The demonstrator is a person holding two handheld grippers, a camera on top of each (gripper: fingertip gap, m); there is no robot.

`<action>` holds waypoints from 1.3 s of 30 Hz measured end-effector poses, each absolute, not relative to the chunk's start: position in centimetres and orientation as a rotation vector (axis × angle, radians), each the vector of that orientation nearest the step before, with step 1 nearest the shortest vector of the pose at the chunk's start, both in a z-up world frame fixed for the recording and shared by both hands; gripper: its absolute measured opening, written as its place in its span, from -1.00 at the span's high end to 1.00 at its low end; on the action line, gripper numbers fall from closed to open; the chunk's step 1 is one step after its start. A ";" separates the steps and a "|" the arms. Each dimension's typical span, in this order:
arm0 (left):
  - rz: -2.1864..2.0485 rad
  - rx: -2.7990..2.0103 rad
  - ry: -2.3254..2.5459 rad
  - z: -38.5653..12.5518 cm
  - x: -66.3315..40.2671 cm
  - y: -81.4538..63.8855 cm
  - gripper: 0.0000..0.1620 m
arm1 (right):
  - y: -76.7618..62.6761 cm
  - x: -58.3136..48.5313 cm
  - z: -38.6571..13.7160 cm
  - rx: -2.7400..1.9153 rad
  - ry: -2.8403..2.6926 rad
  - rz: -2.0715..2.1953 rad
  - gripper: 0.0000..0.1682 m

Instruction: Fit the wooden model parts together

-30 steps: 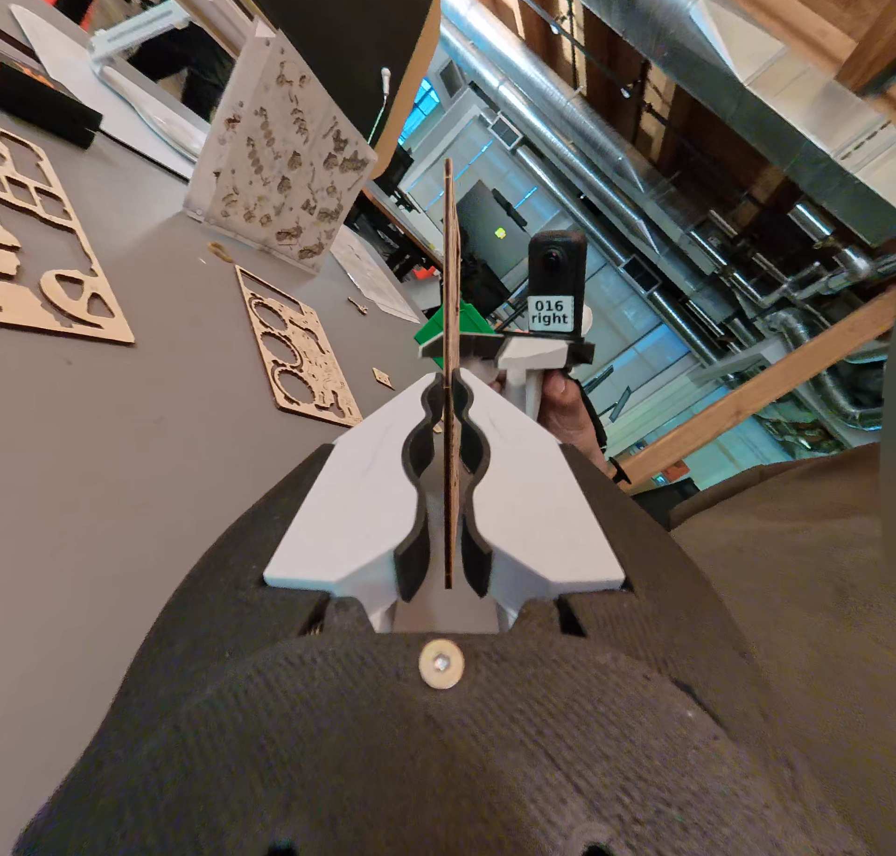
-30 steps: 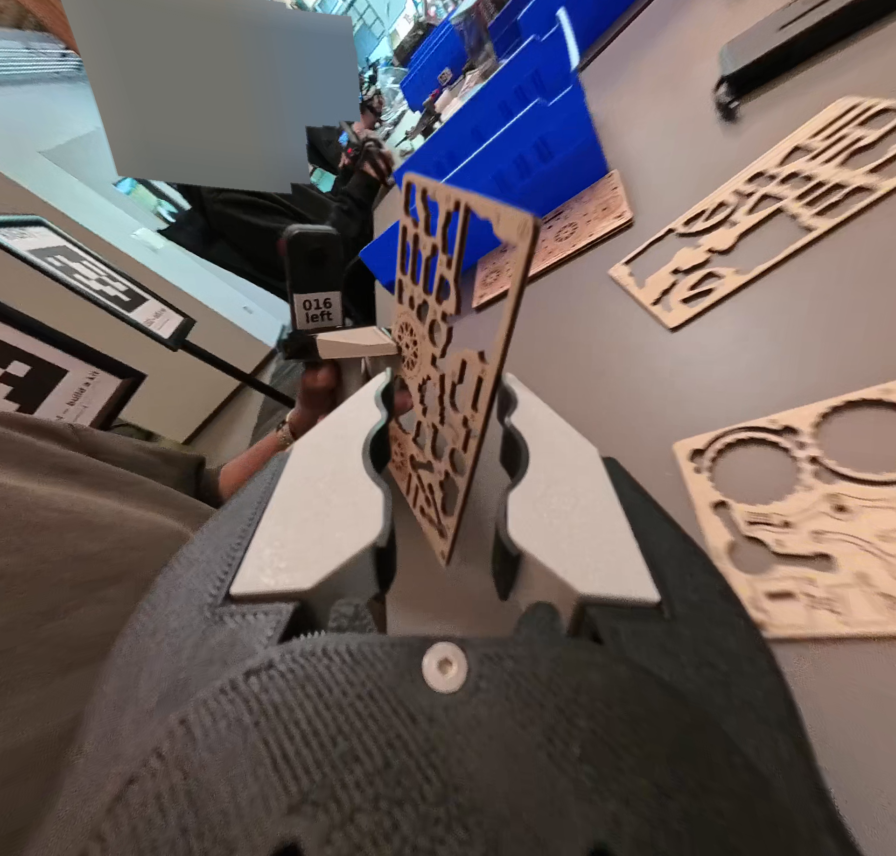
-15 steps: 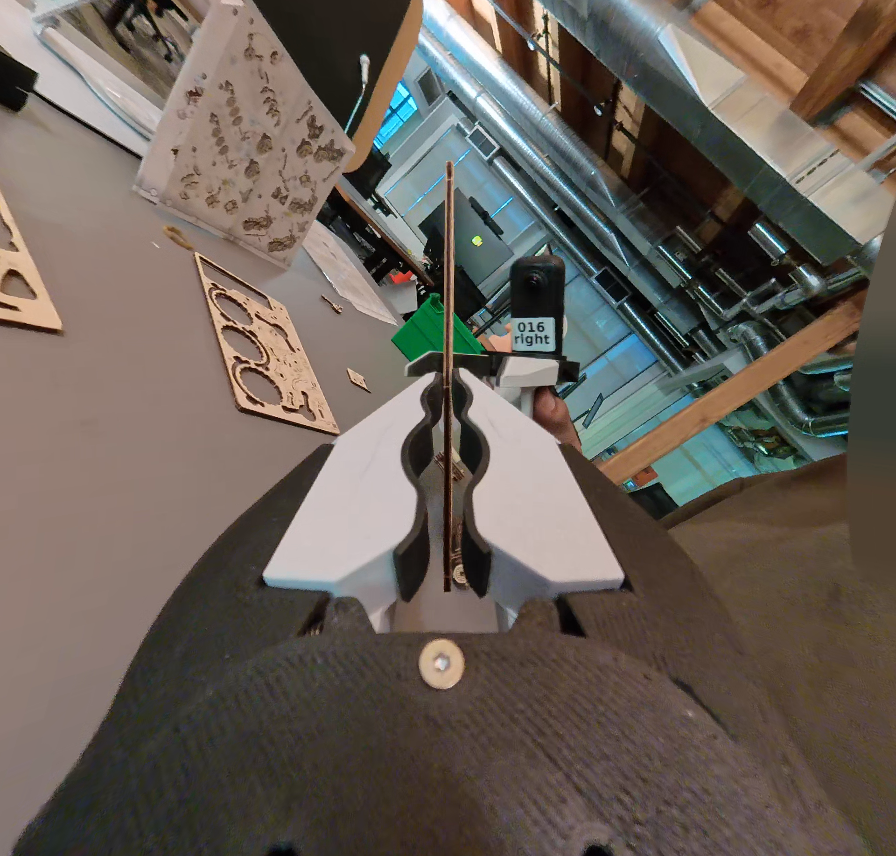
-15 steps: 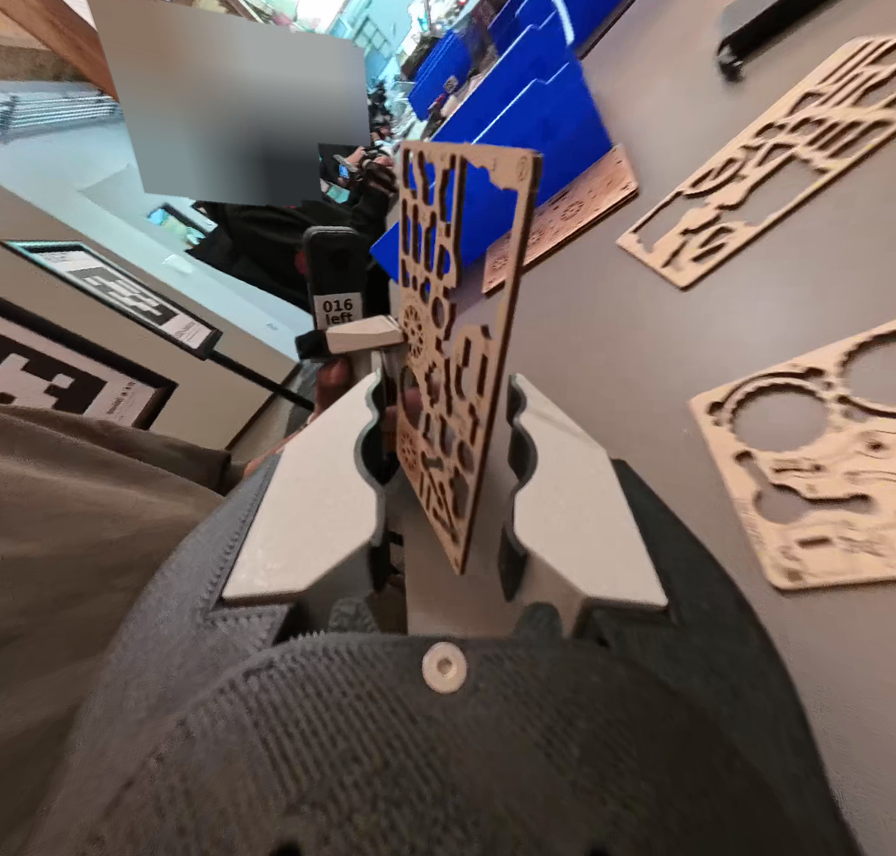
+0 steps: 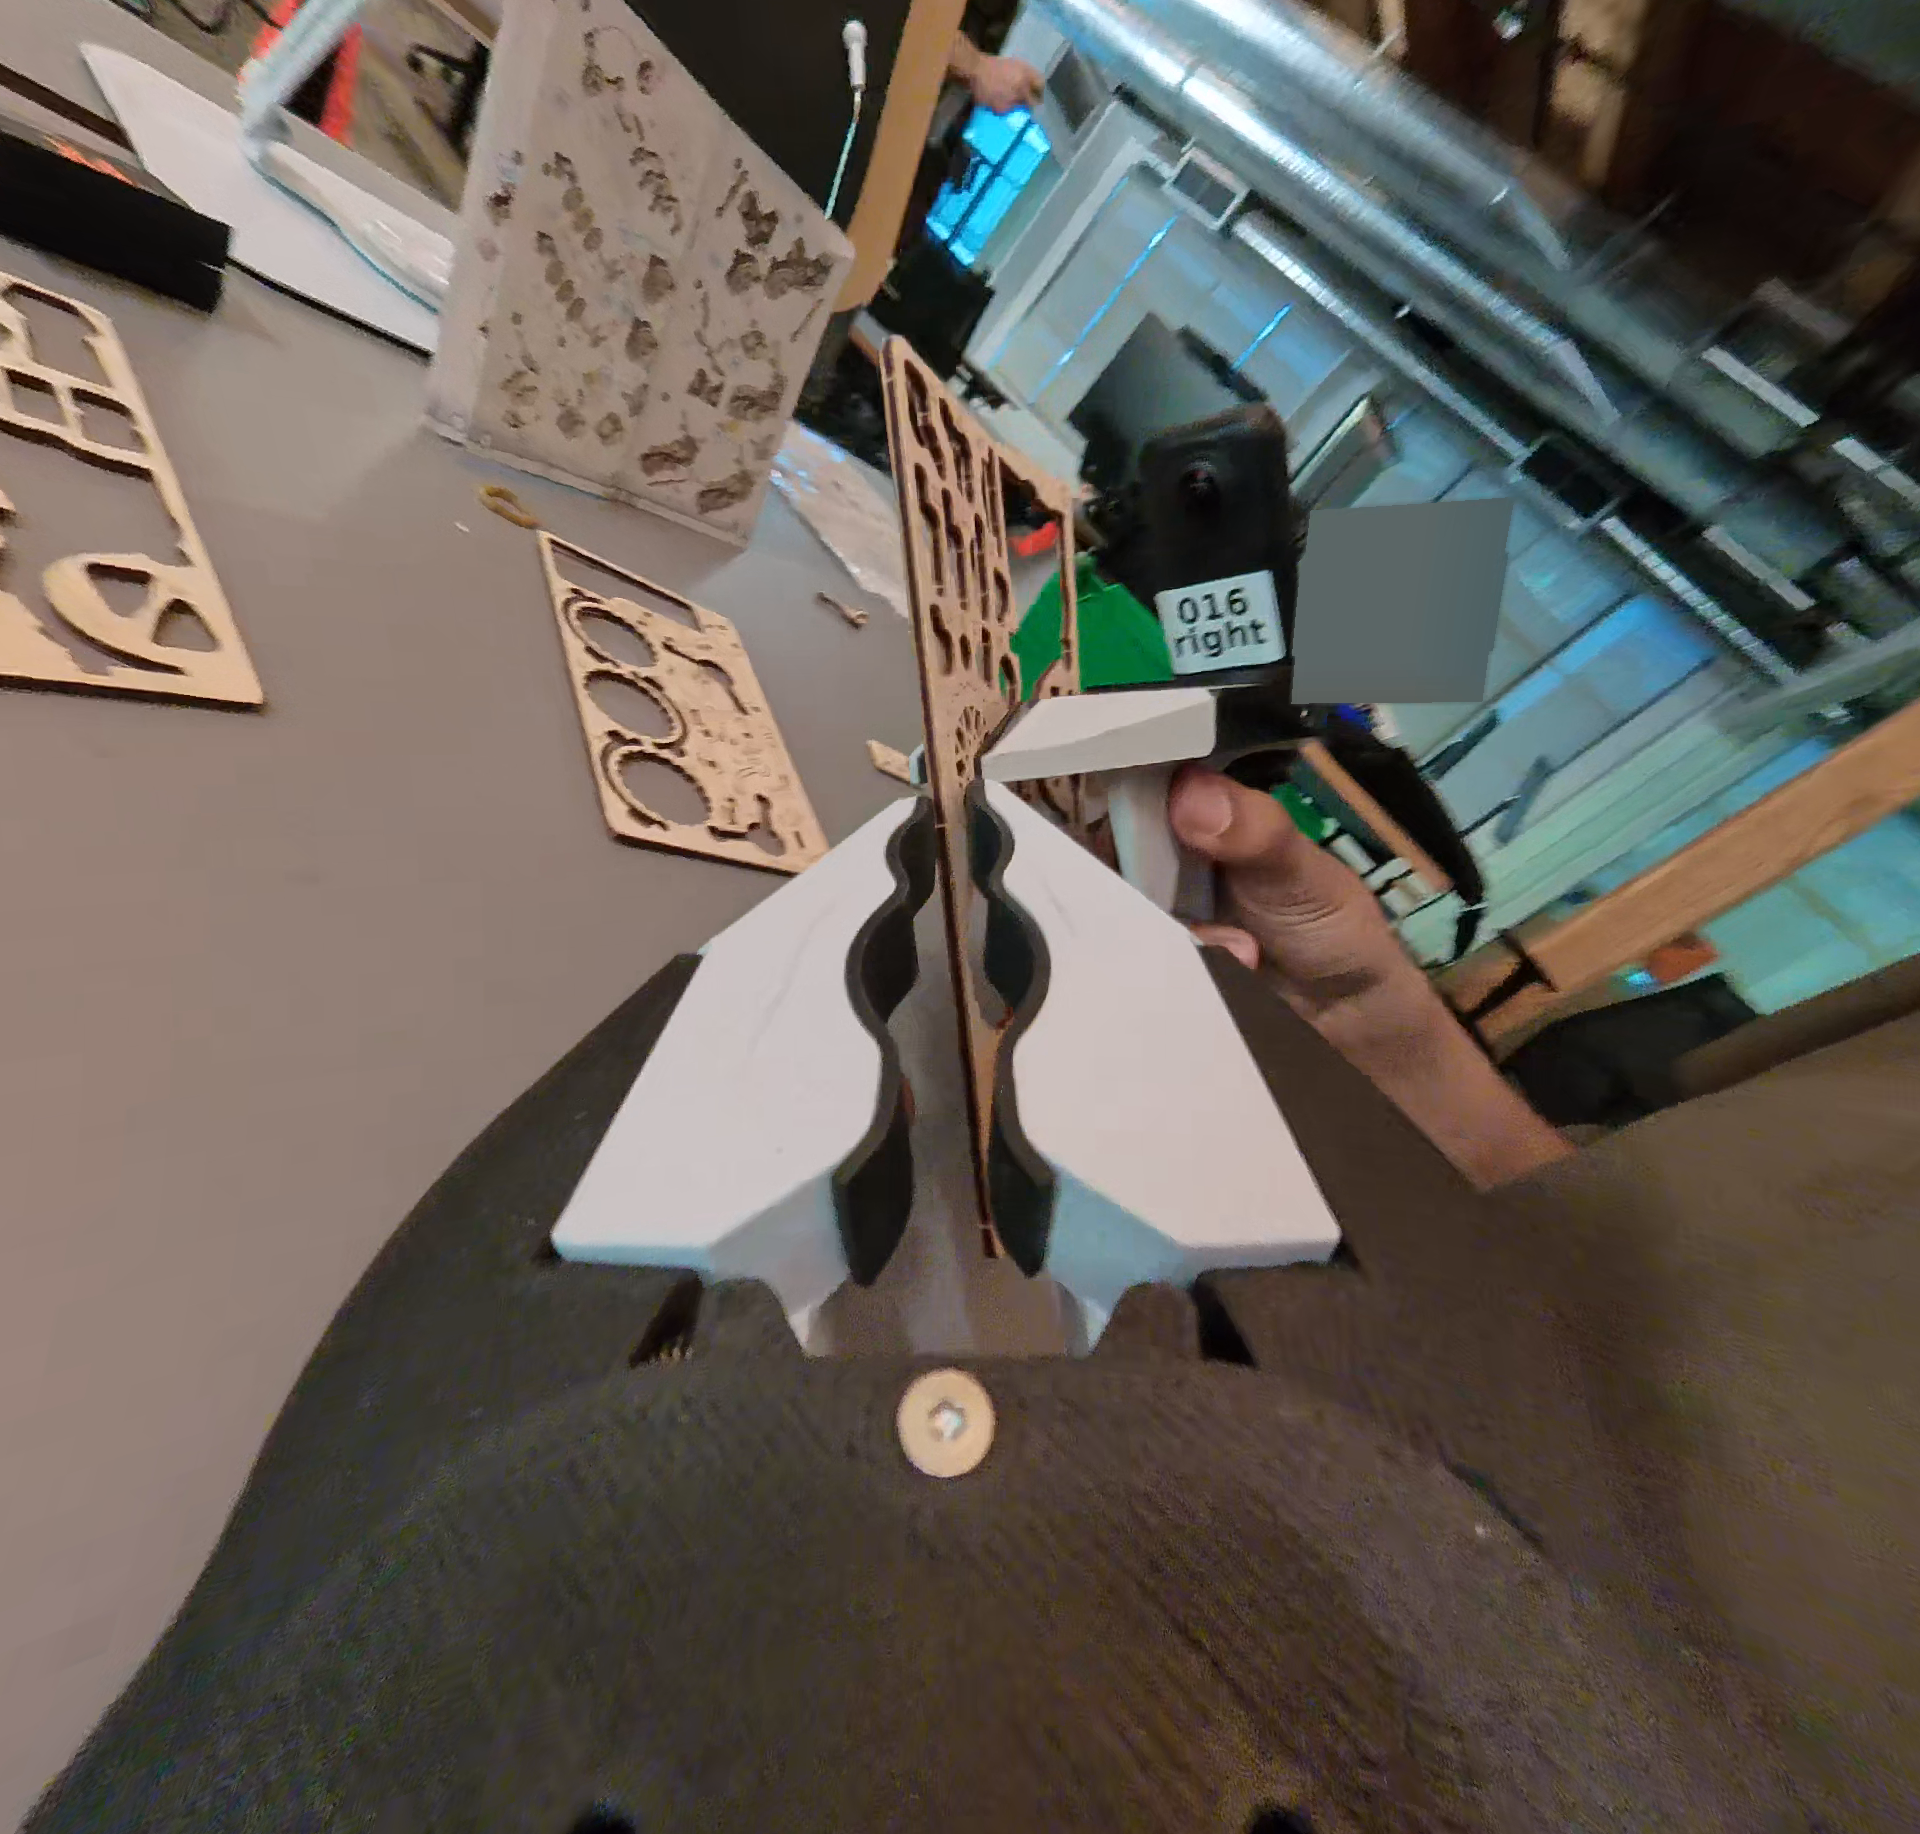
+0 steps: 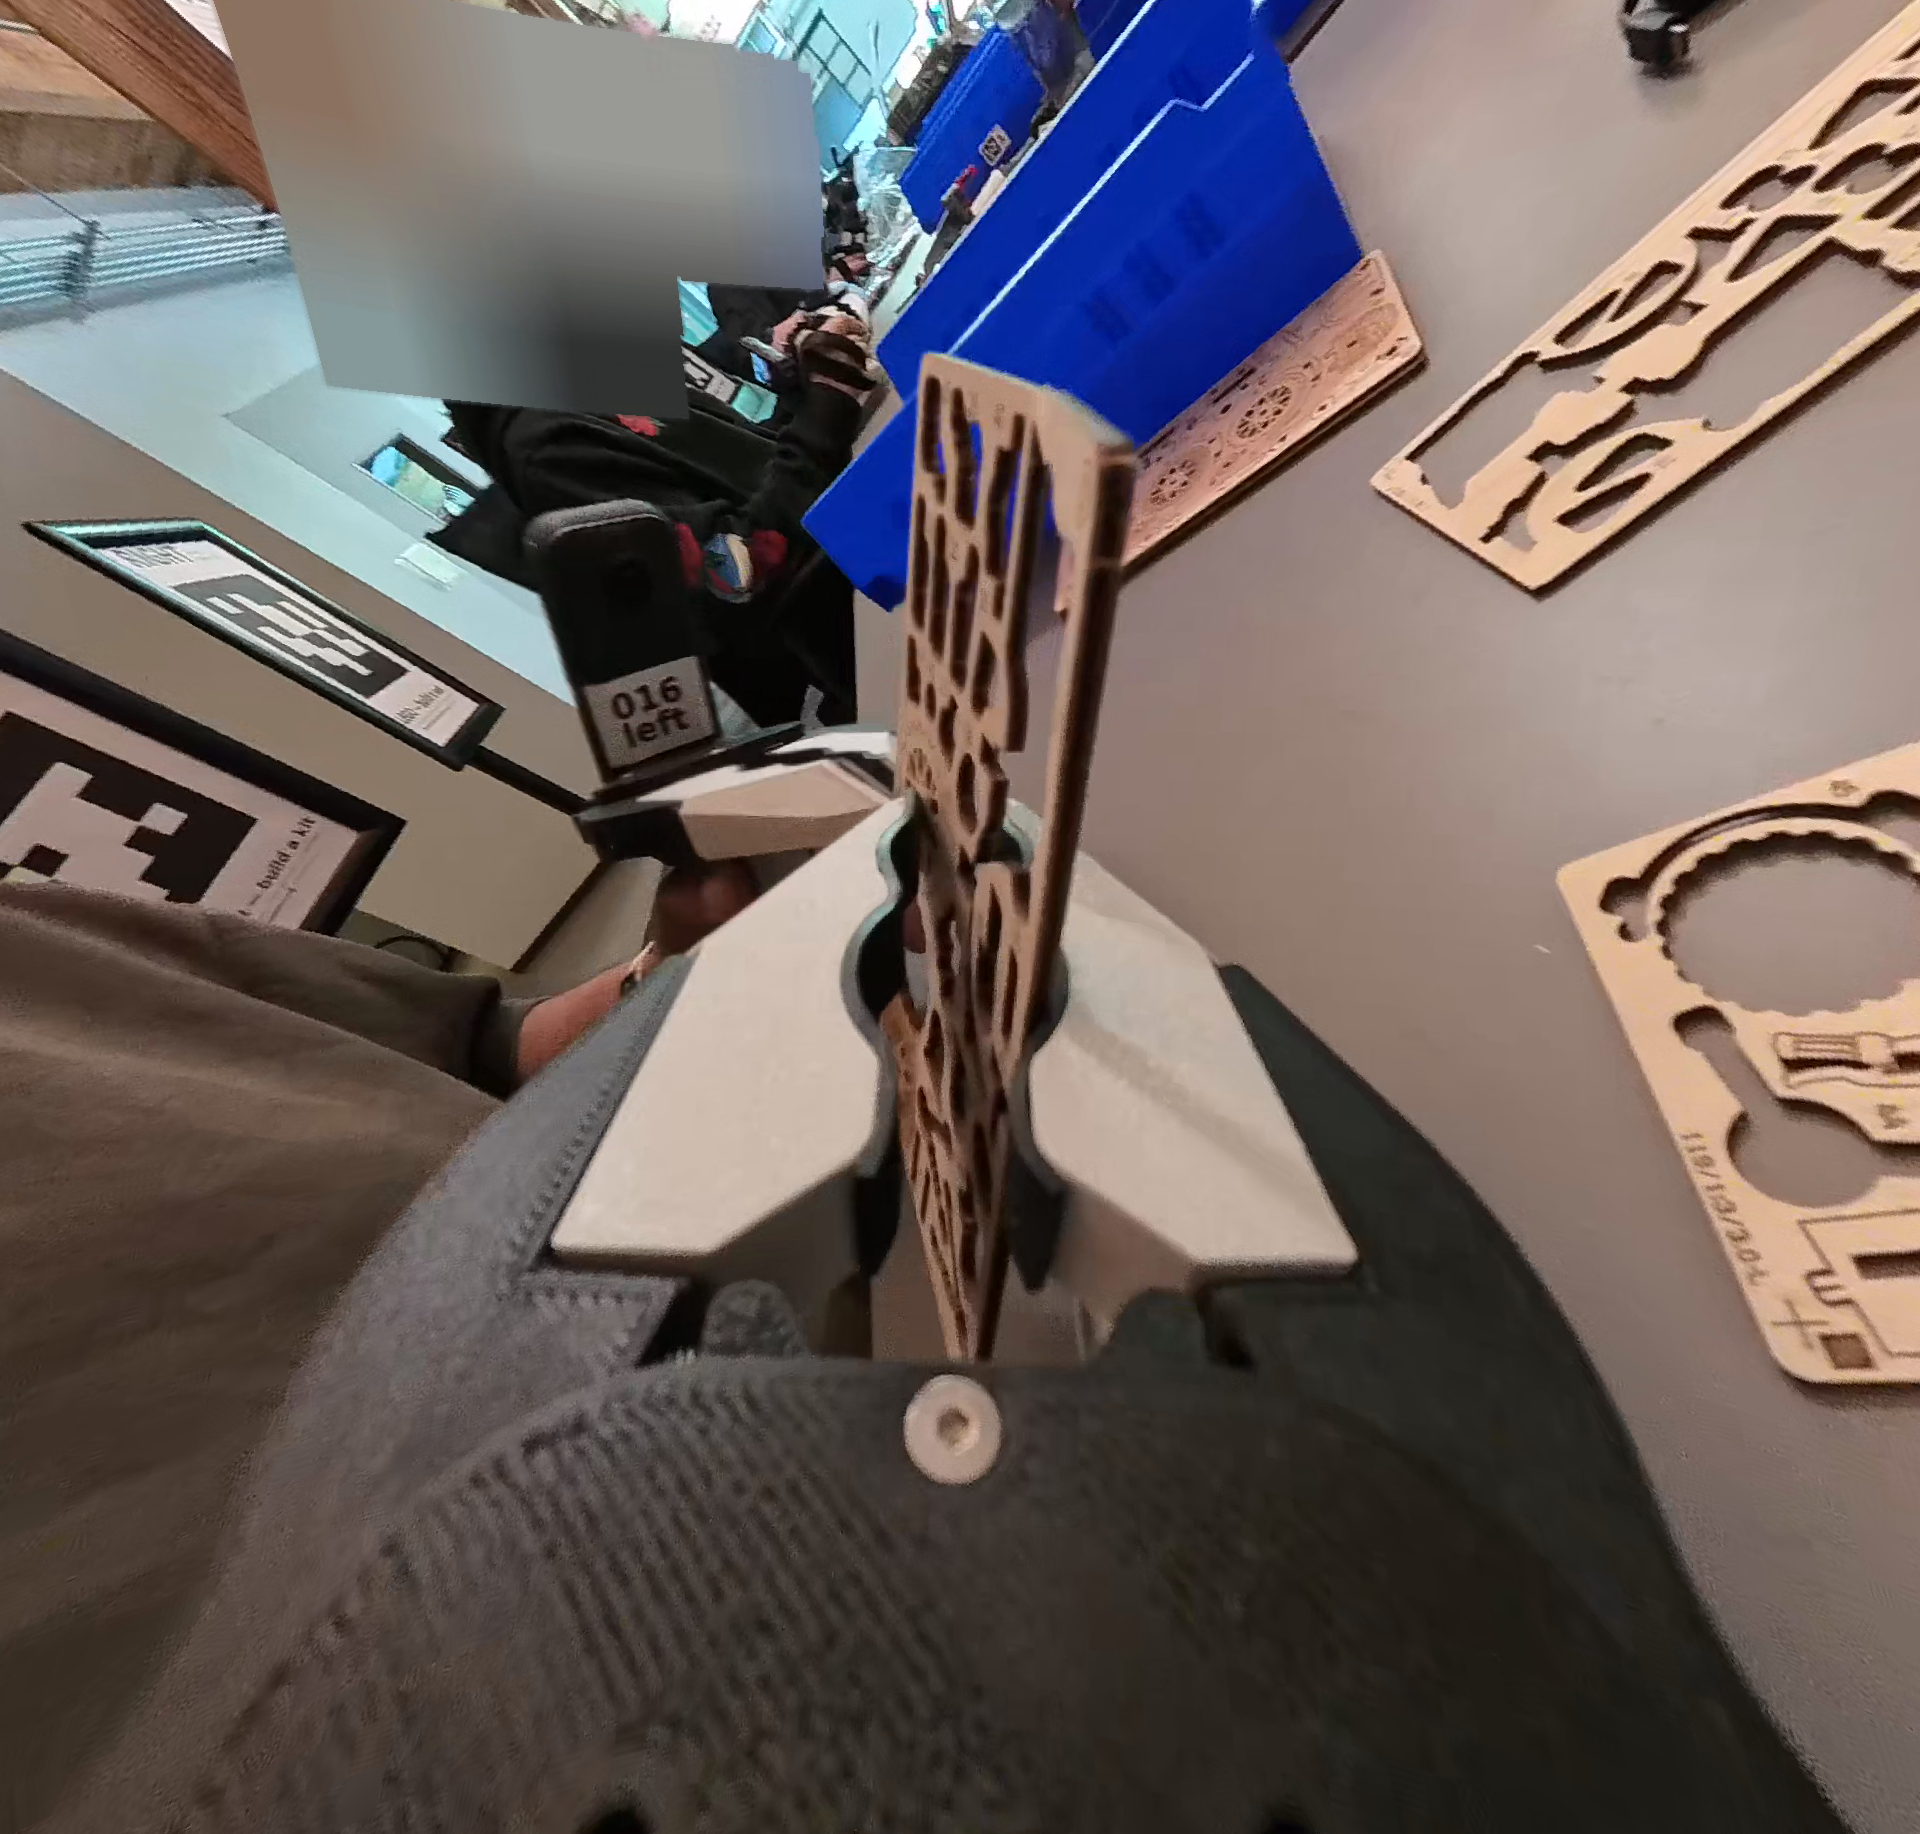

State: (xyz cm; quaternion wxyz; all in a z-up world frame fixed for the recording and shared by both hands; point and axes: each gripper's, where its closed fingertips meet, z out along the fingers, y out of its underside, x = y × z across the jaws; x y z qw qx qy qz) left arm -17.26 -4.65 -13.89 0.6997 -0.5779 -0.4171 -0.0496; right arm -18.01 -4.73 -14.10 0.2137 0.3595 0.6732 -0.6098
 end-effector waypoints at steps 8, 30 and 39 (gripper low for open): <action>-0.015 -1.385 -0.965 -15.5 -17.7 -5.3 0.93 | -5.3 -18.4 -15.4 1.062 1.986 -1.674 0.86; -0.273 -1.220 -0.919 -13.9 -17.2 -3.9 1.00 | -3.3 -16.8 -14.2 0.858 1.834 -1.611 0.71; -0.485 -1.079 -0.855 -12.1 -16.3 -3.1 1.00 | -0.9 -16.6 -12.6 0.792 1.641 -1.669 0.90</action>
